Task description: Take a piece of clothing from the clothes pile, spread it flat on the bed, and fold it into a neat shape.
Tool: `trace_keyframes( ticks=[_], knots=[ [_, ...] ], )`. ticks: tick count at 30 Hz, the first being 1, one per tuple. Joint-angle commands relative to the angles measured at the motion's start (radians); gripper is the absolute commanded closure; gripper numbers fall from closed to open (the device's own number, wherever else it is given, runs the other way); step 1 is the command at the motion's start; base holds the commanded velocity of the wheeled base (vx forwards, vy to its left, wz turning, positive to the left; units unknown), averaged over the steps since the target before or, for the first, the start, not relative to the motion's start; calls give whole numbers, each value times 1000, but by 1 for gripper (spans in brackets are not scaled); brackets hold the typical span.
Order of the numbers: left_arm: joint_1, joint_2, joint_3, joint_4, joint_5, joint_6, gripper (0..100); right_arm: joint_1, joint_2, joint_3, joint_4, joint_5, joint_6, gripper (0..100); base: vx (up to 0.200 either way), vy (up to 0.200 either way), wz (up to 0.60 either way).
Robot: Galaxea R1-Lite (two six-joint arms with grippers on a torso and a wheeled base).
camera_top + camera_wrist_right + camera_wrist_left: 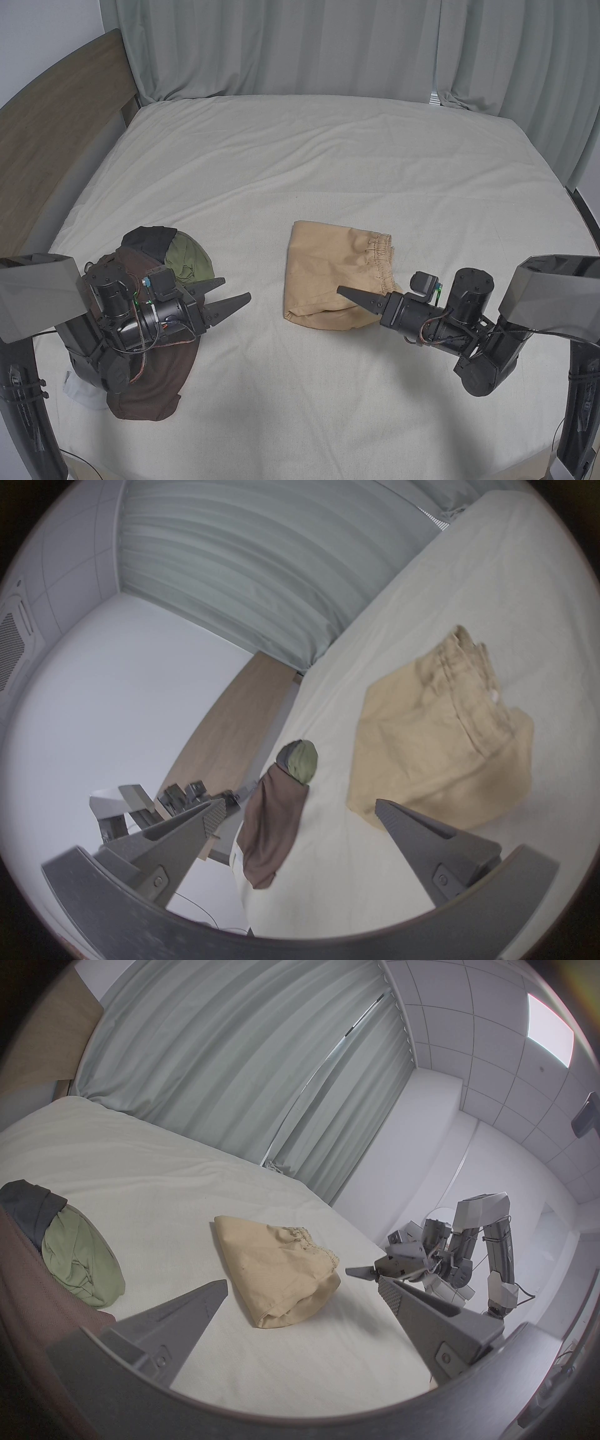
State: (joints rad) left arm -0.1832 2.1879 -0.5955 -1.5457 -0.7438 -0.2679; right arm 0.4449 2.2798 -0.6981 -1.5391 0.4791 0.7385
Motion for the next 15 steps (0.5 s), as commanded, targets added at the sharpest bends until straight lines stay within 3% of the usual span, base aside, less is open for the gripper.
trace_keyframes(
  ticks=[1,15],
  knots=[
    [-1,0,0,-1,0,-1,0,-9,-13,-100,2,3,44,0,0,0,0],
    [1,1,0,-1,0,1,0,-107,176,-333,40,6,56,0,0,0,0]
  ],
)
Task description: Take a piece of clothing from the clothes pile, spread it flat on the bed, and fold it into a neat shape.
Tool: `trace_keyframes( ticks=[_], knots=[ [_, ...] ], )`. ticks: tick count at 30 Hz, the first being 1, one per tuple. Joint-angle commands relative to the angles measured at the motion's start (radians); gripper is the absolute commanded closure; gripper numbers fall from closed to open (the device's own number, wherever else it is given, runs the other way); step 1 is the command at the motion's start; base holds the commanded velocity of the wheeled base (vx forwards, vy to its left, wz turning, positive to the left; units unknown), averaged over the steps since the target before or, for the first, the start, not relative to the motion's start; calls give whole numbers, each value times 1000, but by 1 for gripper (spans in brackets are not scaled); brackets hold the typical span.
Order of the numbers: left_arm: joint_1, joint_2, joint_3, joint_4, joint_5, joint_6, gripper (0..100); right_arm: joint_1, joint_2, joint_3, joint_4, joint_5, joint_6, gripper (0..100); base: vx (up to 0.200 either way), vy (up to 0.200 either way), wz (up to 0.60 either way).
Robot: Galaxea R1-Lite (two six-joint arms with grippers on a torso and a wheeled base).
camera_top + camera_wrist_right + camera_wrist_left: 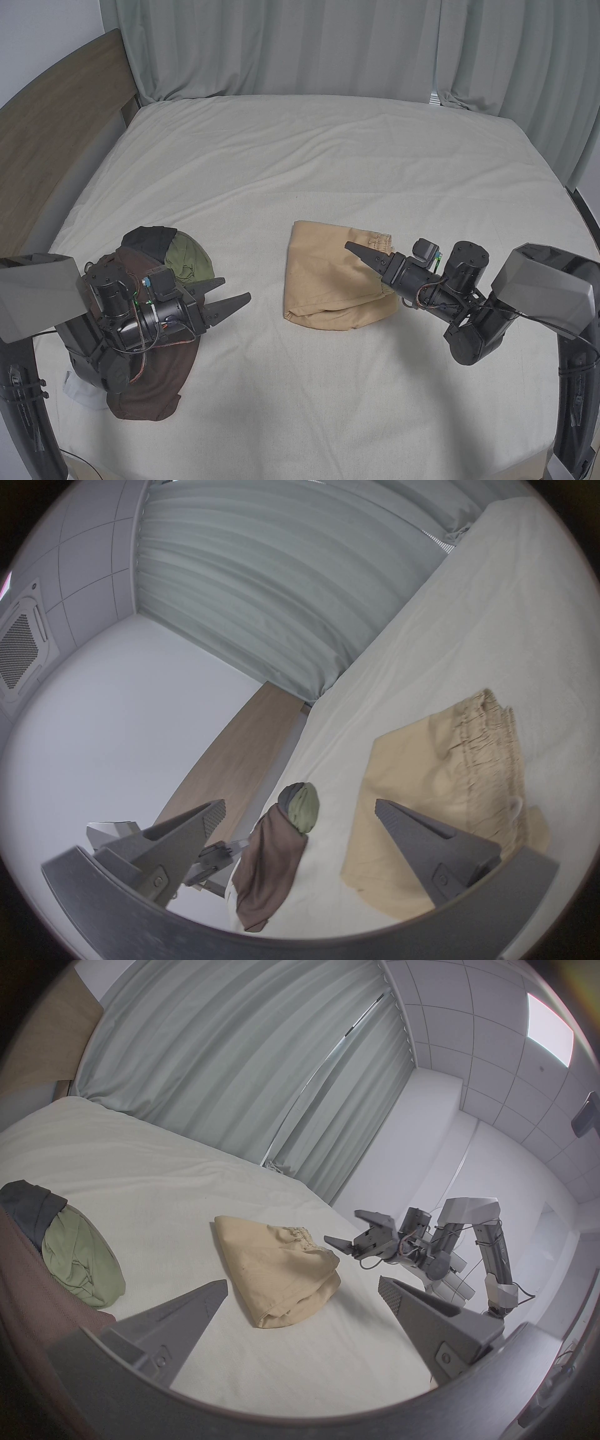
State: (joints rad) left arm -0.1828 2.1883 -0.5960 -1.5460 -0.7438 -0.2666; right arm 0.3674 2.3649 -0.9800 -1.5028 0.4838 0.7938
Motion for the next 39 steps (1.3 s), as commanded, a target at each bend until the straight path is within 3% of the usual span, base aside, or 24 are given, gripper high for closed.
trace_keyframes(
  ticks=[1,14,28,36,39],
  knots=[
    [0,1,1,0,0,0,0,-36,102,-57,4,1,1,0,0,0,0],
    [2,1,2,0,-6,0,0,-56,255,-62,-10,-4,-33,0,0,0,0],
    [2,-2,2,0,-8,-2,0,-56,254,-57,-14,-4,-35,0,0,0,0],
    [-6,-87,27,0,-42,-28,0,-42,31,73,-36,-11,-35,0,0,0,0],
    [-12,-193,68,0,-112,-72,0,-35,-187,216,-33,-11,-79,0,0,0,0]
  ],
)
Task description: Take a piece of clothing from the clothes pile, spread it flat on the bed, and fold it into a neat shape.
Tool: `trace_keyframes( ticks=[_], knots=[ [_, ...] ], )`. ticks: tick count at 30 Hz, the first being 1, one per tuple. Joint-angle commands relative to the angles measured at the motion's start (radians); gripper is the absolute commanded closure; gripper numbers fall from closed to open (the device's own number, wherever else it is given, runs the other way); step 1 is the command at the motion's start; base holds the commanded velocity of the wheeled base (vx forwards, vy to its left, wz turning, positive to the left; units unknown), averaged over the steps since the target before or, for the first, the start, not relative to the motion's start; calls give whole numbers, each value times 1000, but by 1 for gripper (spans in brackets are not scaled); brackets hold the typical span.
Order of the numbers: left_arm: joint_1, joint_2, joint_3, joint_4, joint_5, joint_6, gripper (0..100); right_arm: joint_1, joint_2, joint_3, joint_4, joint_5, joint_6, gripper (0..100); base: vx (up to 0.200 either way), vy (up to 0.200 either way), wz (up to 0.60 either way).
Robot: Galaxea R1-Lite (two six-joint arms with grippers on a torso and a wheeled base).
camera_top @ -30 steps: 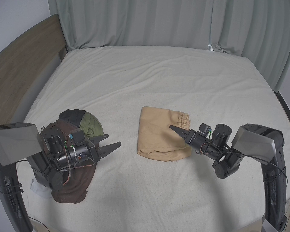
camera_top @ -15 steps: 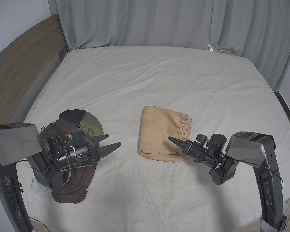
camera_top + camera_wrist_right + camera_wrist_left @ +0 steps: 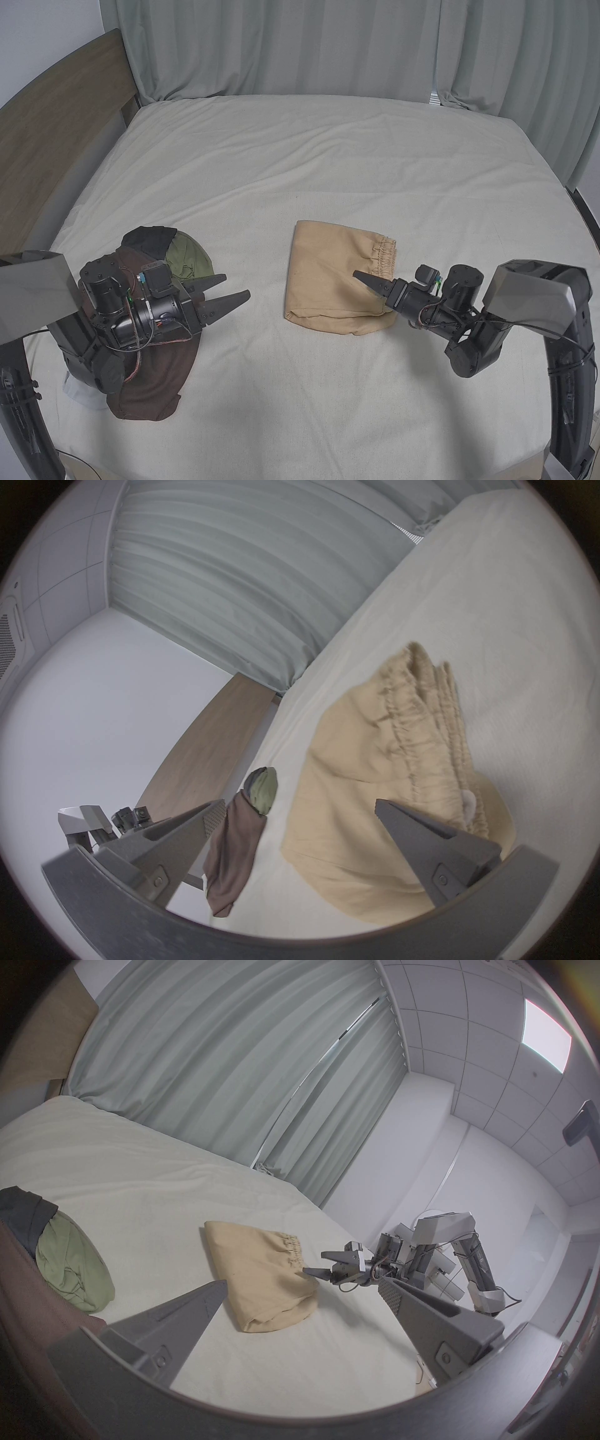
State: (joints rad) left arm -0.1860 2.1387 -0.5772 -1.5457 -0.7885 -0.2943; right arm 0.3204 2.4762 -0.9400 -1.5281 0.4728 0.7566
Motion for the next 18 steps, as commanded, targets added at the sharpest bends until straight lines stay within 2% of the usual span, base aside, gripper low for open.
trace_keyframes(
  ticks=[1,3,4,6,9,10,12,14,18],
  knots=[
    [-9,-161,53,-1,-78,-48,0,12,-338,213,-3,-2,-82,0,0,0,0],
    [-10,-178,54,-1,-81,-48,0,11,-384,256,6,-2,-132,0,0,0,0],
    [-20,-207,56,-1,-81,-46,0,5,-448,319,26,-2,-207,0,0,0,0],
    [-43,-263,74,1,-81,-48,0,-1,-536,394,65,-17,-301,0,0,0,0],
    [-102,-319,123,1,-80,-43,0,-15,-626,457,117,-109,-424,0,0,0,0],
    [-155,-364,163,1,-78,-29,0,-15,-688,503,129,-186,-520,0,0,0,0],
    [-198,-416,203,1,-74,-14,0,-11,-755,558,126,-232,-586,0,0,0,0],
    [-248,-474,232,1,-66,-8,0,-9,-865,626,140,-249,-629,0,0,0,0],
    [-326,-614,303,1,-24,-8,0,-29,-1099,716,210,-279,-655,0,0,0,0]
  ],
)
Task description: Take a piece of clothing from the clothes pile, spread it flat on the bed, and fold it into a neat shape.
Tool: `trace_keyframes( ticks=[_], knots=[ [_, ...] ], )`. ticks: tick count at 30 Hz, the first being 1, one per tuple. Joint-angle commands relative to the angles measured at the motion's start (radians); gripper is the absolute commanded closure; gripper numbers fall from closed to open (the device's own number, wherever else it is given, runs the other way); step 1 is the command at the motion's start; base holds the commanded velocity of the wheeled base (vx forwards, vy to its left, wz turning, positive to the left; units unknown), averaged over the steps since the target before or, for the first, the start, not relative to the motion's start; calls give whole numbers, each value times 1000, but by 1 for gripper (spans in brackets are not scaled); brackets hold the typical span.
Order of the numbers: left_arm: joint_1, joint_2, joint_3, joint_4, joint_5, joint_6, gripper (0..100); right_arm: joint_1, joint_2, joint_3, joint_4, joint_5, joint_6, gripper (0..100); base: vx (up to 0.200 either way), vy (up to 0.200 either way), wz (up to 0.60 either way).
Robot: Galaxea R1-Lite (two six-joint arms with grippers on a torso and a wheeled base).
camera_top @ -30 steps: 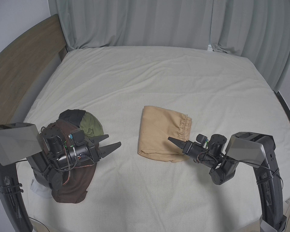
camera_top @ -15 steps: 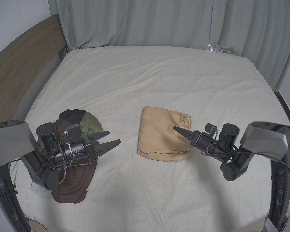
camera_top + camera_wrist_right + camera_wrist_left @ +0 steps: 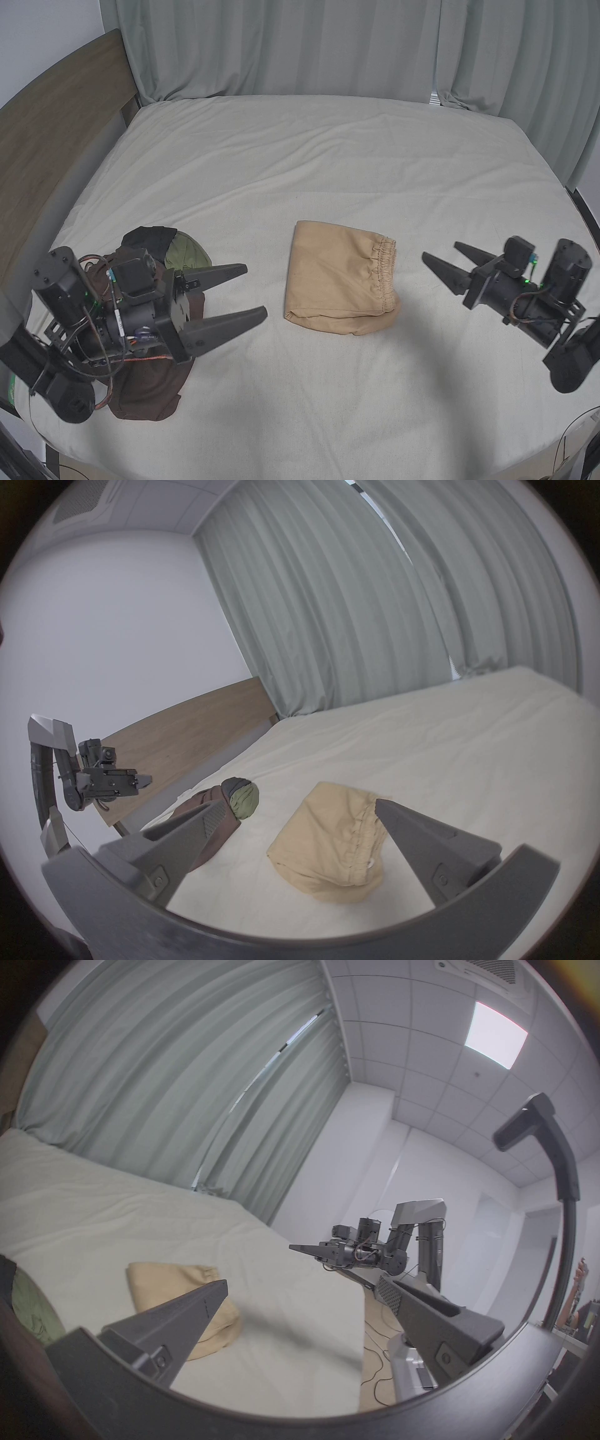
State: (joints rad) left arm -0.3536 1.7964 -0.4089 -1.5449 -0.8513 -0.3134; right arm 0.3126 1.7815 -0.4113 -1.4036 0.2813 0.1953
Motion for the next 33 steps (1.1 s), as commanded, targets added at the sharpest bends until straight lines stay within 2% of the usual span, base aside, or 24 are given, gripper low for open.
trace_keyframes(
  ticks=[1,3,7,11,16,17,18,22,23,25,26,27,29,30,31,33],
  knots=[
    [-177,-298,153,0,52,13,0,-33,-461,201,115,-91,-97,0,0,0,0],
    [-208,-365,199,3,81,16,0,-92,-580,232,193,-91,-100,0,0,0,0],
    [-203,-479,277,8,97,19,0,-159,-833,262,354,-91,-119,0,0,0,0],
    [-169,-586,360,14,101,17,0,-164,-1074,270,572,-88,-131,0,0,0,0],
    [-119,-716,384,37,161,7,0,-176,-1373,287,853,-91,-131,0,0,0,0],
    [-119,-716,384,37,161,7,0,-176,-1373,287,853,-91,-131,0,0,0,0],
    [-94,-762,389,74,181,7,0,-198,-1465,287,953,-91,-131,0,0,0,0],
    [-64,-868,407,170,184,7,0,-213,-1613,292,1106,-90,-132,0,0,0,0],
    [-64,-868,407,170,184,7,0,-213,-1613,292,1106,-90,-132,0,0,0,0],
    [-41,-962,409,276,192,7,0,-224,-1694,302,1193,-94,-131,0,0,0,0],
    [-39,-968,409,282,192,7,0,-224,-1696,304,1193,-94,-131,0,0,0,0],
    [-15,-1036,409,368,195,8,0,-227,-1702,344,1189,-114,-128,0,0,0,0],
    [15,-1121,407,474,195,7,0,-227,-1700,410,1157,-183,-137,0,0,0,0],
    [15,-1121,407,474,195,7,0,-227,-1700,410,1157,-183,-137,0,0,0,0],
    [51,-1221,407,601,196,7,0,-227,-1700,411,1227,-260,-137,0,0,0,0],
    [88,-1316,406,730,199,7,0,-240,-1702,411,1269,-290,-134,0,0,0,0]
  ],
)
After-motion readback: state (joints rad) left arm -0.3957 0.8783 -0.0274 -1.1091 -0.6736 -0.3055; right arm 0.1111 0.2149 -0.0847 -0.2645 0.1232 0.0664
